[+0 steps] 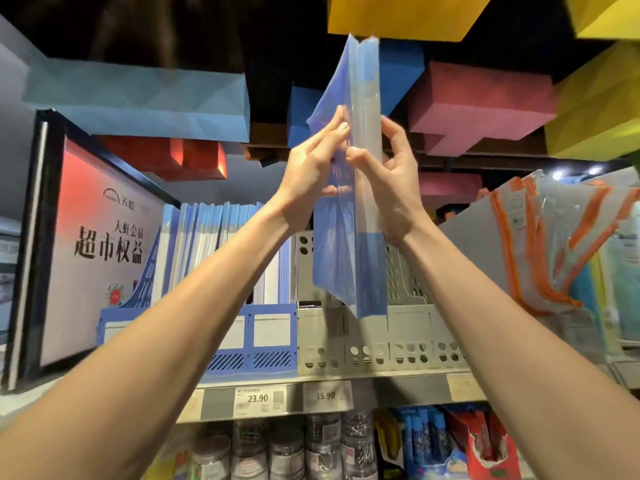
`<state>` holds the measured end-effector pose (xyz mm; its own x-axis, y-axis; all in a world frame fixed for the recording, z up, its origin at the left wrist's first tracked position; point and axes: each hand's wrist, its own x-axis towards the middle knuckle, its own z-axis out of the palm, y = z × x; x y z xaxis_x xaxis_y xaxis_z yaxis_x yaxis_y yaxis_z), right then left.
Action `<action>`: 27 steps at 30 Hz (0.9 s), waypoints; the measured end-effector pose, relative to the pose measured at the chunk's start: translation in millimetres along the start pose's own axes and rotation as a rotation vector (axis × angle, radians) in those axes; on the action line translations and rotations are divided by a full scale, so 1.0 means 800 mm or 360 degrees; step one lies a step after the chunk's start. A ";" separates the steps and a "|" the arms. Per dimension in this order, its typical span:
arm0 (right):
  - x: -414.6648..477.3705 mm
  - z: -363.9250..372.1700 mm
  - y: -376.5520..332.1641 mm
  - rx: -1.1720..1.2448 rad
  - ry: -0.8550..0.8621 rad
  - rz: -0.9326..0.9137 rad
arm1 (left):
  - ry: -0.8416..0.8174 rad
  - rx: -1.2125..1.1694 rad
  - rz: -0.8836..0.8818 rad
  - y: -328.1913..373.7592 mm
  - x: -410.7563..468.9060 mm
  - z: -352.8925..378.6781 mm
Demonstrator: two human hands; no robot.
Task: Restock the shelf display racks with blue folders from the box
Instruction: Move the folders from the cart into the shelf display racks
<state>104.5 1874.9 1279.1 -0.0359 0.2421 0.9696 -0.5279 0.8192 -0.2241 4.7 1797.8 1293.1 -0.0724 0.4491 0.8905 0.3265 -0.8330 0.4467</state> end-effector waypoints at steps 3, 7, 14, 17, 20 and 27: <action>0.000 0.007 0.023 -0.0003 -0.0003 -0.0002 | 0.0020 0.0016 -0.0050 -0.019 0.008 -0.011; 0.008 0.017 0.051 -0.0018 0.0012 0.0002 | 0.0075 -0.0041 -0.0103 -0.049 0.018 -0.024; 0.029 0.036 0.102 -0.0222 0.0166 -0.0043 | 0.0141 -0.0065 -0.0166 -0.089 0.045 -0.040; 0.031 0.037 0.118 -0.0347 0.0236 -0.0088 | 0.0122 -0.0098 -0.0221 -0.108 0.053 -0.047; 0.035 0.037 0.134 -0.0375 0.0360 -0.0116 | 0.0083 -0.0077 -0.0291 -0.126 0.061 -0.054; 0.040 0.035 0.179 -0.0483 0.0416 -0.0071 | 0.0026 0.0050 -0.0418 -0.150 0.067 -0.054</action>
<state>4.2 1985.2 1280.5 0.2189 0.2948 0.9302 -0.2480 0.9388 -0.2391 -79.1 1907.9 1290.8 -0.1737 0.6431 0.7459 0.3237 -0.6780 0.6599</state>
